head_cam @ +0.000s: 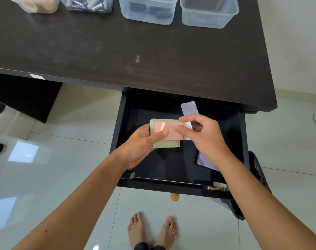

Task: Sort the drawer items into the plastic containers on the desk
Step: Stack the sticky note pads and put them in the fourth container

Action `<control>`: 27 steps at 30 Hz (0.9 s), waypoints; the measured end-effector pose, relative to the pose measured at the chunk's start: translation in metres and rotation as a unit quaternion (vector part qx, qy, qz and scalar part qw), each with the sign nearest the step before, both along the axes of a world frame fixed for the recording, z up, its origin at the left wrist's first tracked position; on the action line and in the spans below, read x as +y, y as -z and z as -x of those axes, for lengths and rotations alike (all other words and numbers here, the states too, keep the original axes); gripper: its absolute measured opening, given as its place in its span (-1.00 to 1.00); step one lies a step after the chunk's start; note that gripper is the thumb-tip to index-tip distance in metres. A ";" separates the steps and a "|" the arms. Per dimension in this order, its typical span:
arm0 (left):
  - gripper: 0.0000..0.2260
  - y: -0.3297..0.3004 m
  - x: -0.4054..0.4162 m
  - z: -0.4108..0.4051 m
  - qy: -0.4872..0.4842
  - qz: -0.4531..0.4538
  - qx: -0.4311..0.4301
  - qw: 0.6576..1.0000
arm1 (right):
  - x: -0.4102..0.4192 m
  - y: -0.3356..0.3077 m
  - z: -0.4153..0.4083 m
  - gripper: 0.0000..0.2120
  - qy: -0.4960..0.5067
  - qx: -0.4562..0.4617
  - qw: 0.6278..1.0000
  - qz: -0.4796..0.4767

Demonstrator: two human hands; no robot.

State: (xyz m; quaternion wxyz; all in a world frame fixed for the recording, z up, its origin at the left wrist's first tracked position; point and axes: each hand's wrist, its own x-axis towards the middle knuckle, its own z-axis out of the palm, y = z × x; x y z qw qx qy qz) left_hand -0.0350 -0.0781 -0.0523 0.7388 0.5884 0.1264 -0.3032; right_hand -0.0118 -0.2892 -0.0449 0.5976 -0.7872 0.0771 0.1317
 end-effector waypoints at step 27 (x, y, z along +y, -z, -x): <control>-0.66 0.016 0.012 0.001 -0.068 -0.027 0.055 0.996 | -0.015 0.057 -0.042 -0.53 0.096 -0.007 0.957 0.275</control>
